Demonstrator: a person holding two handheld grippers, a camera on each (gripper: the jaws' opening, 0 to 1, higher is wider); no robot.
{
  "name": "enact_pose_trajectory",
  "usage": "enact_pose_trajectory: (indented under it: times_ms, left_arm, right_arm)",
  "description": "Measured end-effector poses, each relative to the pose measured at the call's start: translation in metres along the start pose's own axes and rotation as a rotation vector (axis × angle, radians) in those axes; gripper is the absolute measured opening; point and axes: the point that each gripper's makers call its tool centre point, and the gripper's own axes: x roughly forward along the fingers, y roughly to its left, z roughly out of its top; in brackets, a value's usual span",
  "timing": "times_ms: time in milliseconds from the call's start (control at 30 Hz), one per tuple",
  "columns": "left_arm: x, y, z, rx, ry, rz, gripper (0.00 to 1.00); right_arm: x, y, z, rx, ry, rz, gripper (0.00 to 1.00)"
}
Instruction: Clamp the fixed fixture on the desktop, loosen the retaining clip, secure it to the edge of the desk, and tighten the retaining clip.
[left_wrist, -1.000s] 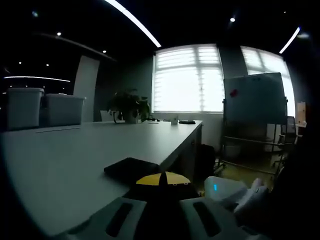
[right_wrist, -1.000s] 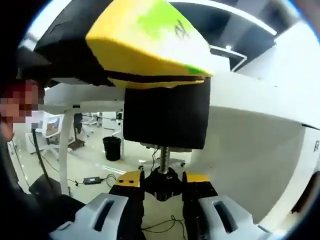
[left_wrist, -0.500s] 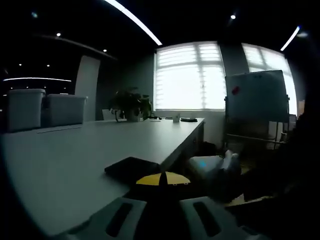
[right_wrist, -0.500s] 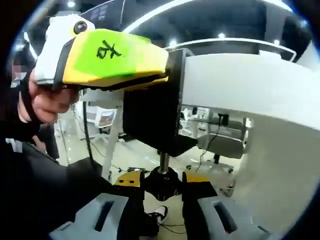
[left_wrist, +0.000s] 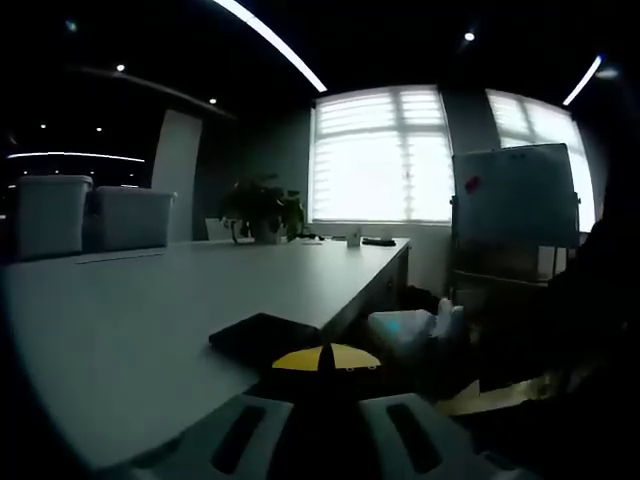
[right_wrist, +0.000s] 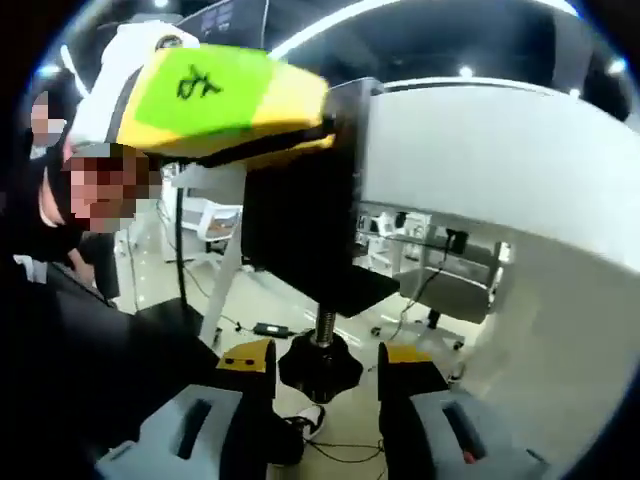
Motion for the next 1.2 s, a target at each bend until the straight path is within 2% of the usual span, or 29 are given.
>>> enact_pose_trajectory:
  times_ms: [33,133,167,267,300,500,600,667,1033,1100,1200]
  left_arm:
    - [0.0,0.0,0.0,0.0,-0.002,0.0,0.01]
    - [0.0,0.0,0.001,-0.003,-0.006,-0.001,0.01]
    - [0.0,0.0,0.001,-0.004,-0.007,-0.002,0.01]
    - [0.0,0.0,0.001,-0.004,-0.007,-0.003,0.01]
    - [0.0,0.0,0.001,-0.006,-0.007,-0.004,0.01]
    - [0.0,0.0,0.001,-0.01,-0.007,-0.005,0.01]
    - [0.0,0.0,0.001,-0.011,-0.009,-0.005,0.01]
    - [0.0,0.001,0.001,-0.011,-0.009,-0.004,0.01]
    - [-0.001,0.004,0.001,-0.012,-0.013,-0.001,0.01]
    - [-0.001,0.003,0.001,-0.012,-0.013,-0.002,0.01]
    - [-0.002,0.002,0.0,-0.003,-0.008,-0.006,0.01]
  right_arm:
    - [0.001,0.001,0.002,0.0,-0.01,-0.047,0.45]
    - [0.002,-0.003,0.005,0.147,-0.037,-0.182,0.48]
    - [0.0,-0.006,0.006,0.185,-0.037,-0.267,0.51]
    - [-0.003,-0.009,0.005,0.179,-0.027,-0.371,0.52]
    - [-0.003,-0.01,0.006,0.195,-0.043,-0.392,0.52]
    - [0.002,-0.021,0.002,0.212,-0.014,-0.453,0.46]
    - [-0.001,-0.029,0.0,0.204,0.002,-0.487,0.35]
    - [-0.004,-0.033,-0.001,0.203,0.004,-0.499,0.28]
    - [-0.006,-0.031,0.0,0.173,0.01,-0.479,0.27]
    - [-0.005,-0.031,0.001,0.154,0.012,-0.454,0.27]
    - [-0.002,-0.027,0.001,0.143,0.011,-0.362,0.27]
